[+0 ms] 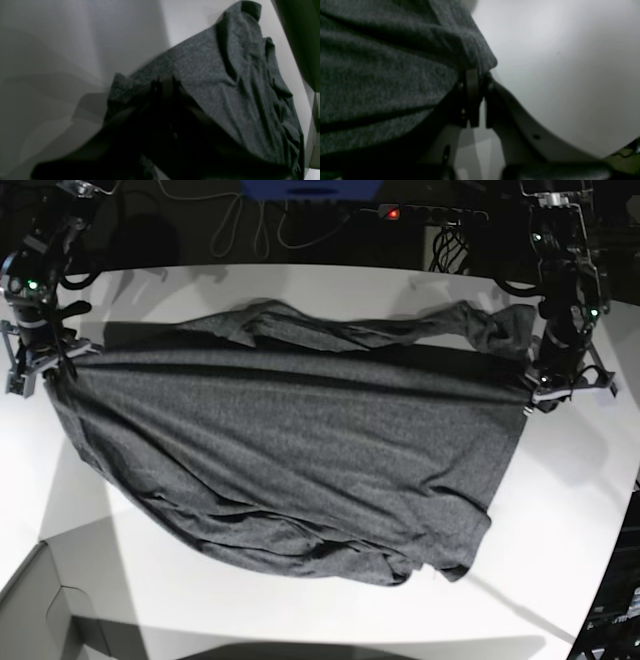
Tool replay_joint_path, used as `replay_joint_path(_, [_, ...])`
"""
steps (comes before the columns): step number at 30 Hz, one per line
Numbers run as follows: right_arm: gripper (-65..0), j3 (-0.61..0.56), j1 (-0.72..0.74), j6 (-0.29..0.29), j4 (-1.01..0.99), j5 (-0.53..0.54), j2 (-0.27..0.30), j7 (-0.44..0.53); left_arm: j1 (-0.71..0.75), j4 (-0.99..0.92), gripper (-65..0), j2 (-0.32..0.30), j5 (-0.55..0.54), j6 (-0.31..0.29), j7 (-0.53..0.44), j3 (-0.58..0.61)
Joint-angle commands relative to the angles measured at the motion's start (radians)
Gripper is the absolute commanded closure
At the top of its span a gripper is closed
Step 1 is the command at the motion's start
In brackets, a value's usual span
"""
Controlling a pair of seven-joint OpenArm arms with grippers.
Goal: Layout the t-shirt on the table in an organized manner, then fold the t-shirt properly
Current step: 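Hold the shirt with both grippers and stretch it taut between them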
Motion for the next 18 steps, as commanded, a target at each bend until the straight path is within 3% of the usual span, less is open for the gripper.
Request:
replay_joint_path(1, [0.0,0.006,0.006,-0.005,0.017,0.003,0.013,0.028,-0.008,0.014,-0.1,-0.012,-0.004,-0.006,-0.017,0.01])
replay_joint_path(8, [0.0,0.004,0.014,-0.005,0.0,0.003,0.015,0.025,-0.01,0.008,-0.1,-0.014,-0.001,-0.006,-0.017,0.023])
replay_joint_path(18, [0.0,0.006,0.046,-0.005,-0.077,0.001,0.064,0.03,-0.031,-0.076,-0.1,-0.014,-0.001,-0.006,-0.017,0.023])
